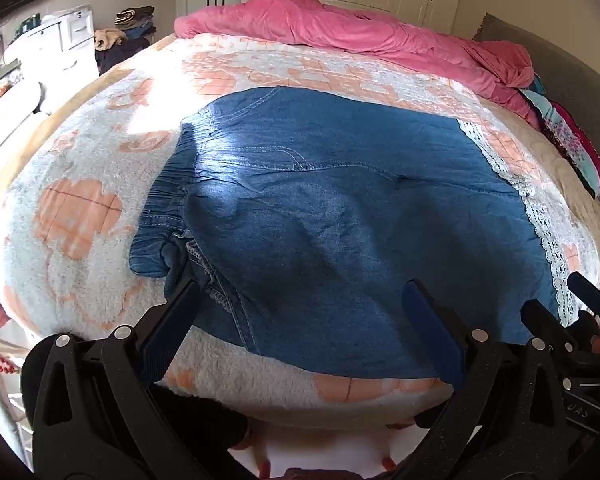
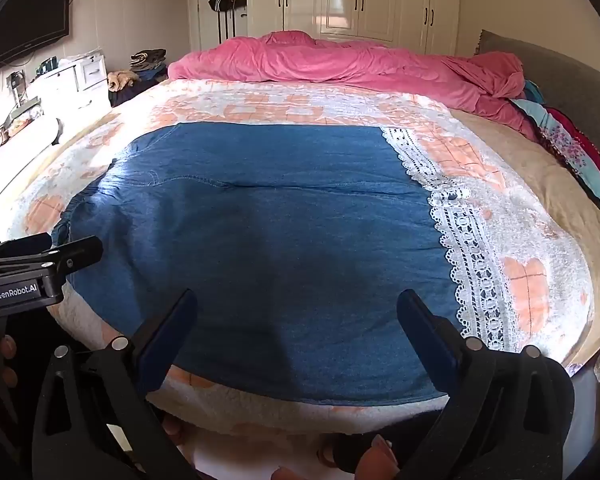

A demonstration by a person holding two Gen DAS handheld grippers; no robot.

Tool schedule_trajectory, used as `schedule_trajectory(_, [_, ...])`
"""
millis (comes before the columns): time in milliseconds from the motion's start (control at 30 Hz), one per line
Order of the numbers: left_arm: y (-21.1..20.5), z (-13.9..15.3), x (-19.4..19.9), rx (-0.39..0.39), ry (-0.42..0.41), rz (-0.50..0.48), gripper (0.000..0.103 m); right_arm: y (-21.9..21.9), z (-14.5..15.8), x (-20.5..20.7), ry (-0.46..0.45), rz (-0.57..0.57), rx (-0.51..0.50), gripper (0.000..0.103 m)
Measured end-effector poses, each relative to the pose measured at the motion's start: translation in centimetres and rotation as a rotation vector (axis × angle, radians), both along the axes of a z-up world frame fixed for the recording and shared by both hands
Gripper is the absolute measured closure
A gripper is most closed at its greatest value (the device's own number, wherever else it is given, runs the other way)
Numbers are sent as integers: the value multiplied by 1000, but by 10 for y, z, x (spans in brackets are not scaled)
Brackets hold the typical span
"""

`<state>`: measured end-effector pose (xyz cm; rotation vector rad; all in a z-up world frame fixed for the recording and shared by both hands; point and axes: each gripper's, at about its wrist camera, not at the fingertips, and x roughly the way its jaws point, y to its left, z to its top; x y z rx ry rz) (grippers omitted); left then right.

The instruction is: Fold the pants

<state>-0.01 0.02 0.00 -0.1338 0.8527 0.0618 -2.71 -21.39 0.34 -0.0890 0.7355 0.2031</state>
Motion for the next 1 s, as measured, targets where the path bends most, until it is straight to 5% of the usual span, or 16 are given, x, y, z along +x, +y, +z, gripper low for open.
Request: schedule_trajectory(1000, [-2,0,2,3,-2,-5,8,1,2,1,-11,1,-12,4])
